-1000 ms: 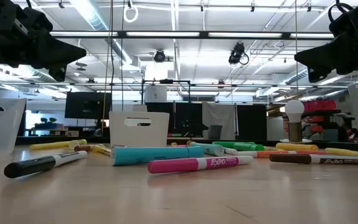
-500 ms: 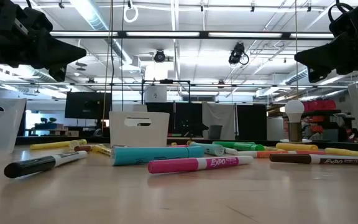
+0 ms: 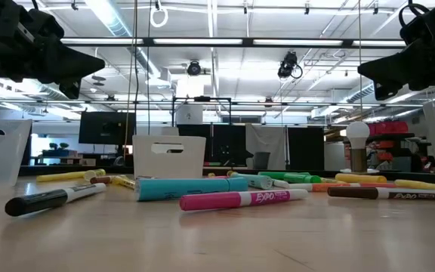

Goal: Pick & Place Markers

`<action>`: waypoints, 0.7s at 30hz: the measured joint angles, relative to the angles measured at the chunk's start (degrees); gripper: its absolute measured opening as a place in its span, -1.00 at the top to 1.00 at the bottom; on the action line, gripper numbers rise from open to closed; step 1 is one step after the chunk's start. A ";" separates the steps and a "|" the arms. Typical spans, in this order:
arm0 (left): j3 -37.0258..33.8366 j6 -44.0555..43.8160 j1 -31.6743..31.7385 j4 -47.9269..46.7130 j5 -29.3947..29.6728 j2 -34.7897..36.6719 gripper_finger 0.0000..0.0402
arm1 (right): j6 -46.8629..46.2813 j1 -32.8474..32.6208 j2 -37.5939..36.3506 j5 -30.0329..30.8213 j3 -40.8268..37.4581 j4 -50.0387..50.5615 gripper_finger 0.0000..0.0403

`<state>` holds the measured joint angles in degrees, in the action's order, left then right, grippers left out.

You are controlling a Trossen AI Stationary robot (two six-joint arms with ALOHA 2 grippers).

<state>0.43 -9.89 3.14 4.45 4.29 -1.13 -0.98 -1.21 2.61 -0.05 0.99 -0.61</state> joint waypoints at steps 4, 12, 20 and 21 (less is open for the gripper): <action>-0.01 -0.01 0.02 -0.01 -0.02 0.01 0.92 | 0.21 -0.02 -0.02 0.02 0.00 -0.02 0.88; 0.00 -0.01 0.01 0.00 -0.01 0.01 0.92 | -2.11 -0.01 0.00 0.77 -0.09 -11.31 0.88; -0.02 -0.01 0.00 0.00 -0.01 0.01 0.92 | -12.32 0.00 1.65 8.53 -0.09 -32.87 0.88; 0.00 -0.02 0.00 0.00 -0.01 0.01 0.92 | -12.39 0.00 2.23 7.24 -0.09 -35.37 0.88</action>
<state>0.43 -9.91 3.14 4.45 4.28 -1.11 -13.37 -1.21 4.83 7.19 0.91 -35.97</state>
